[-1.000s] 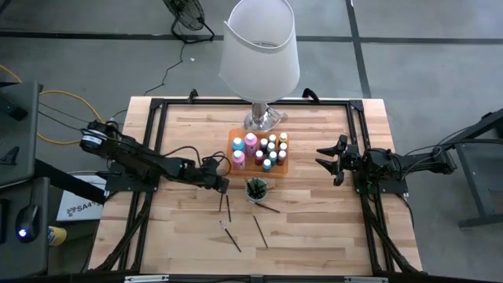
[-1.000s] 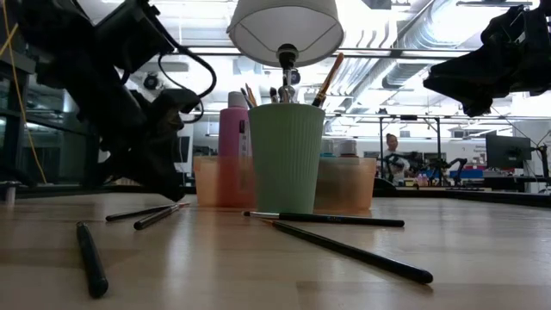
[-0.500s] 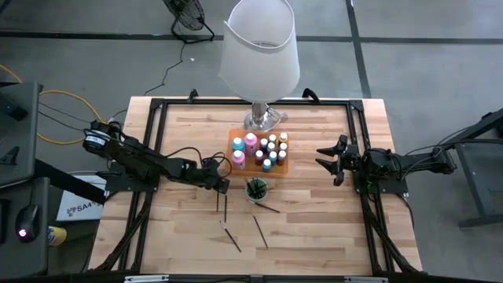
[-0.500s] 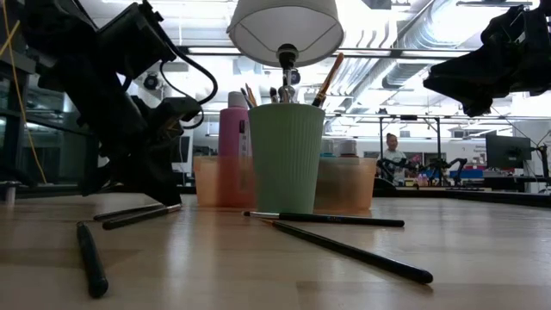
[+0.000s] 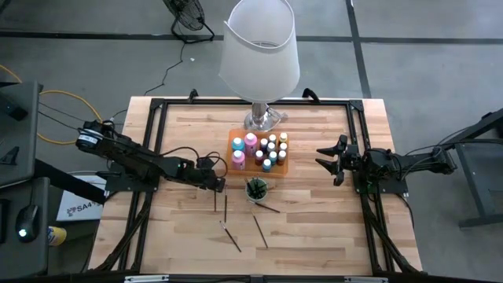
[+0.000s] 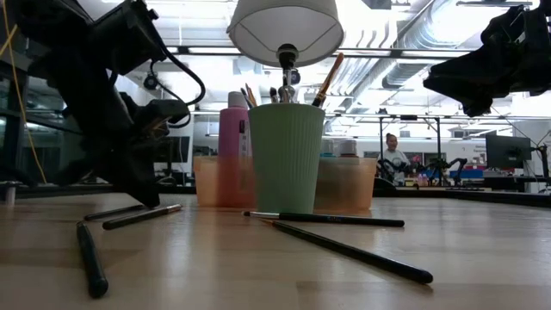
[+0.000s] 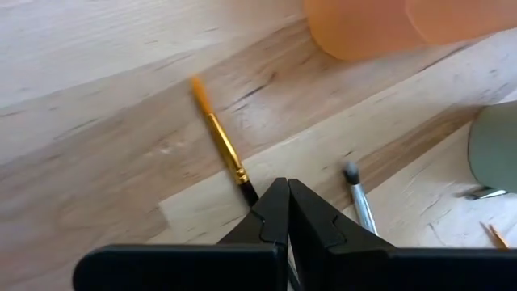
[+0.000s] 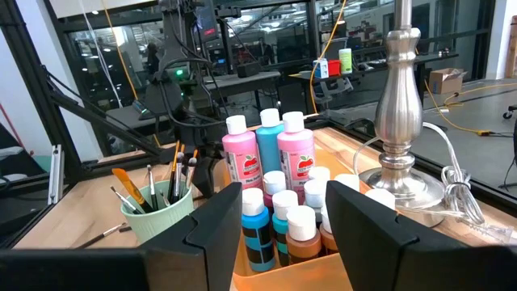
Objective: Pick & Place Paint Supplies
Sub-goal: Put the orange paintbrushes into the green cup
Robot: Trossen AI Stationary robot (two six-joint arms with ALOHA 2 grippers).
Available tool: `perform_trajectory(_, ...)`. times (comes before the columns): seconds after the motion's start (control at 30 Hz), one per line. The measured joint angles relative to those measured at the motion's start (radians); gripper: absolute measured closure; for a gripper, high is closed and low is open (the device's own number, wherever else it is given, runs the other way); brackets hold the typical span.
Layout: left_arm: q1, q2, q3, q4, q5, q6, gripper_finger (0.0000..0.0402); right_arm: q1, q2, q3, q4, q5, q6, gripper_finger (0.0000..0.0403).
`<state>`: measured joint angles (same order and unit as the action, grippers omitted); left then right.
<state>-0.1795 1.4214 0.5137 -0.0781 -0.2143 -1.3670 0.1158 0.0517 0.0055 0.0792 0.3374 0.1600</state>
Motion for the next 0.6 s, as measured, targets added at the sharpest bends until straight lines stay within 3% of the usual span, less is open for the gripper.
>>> perform_trajectory(0.6, -0.038, -0.007, 0.000, -0.031, -0.015, -0.055, 0.0401, 0.000, 0.000, 0.000, 0.000, 0.000, 0.000, 0.0229)
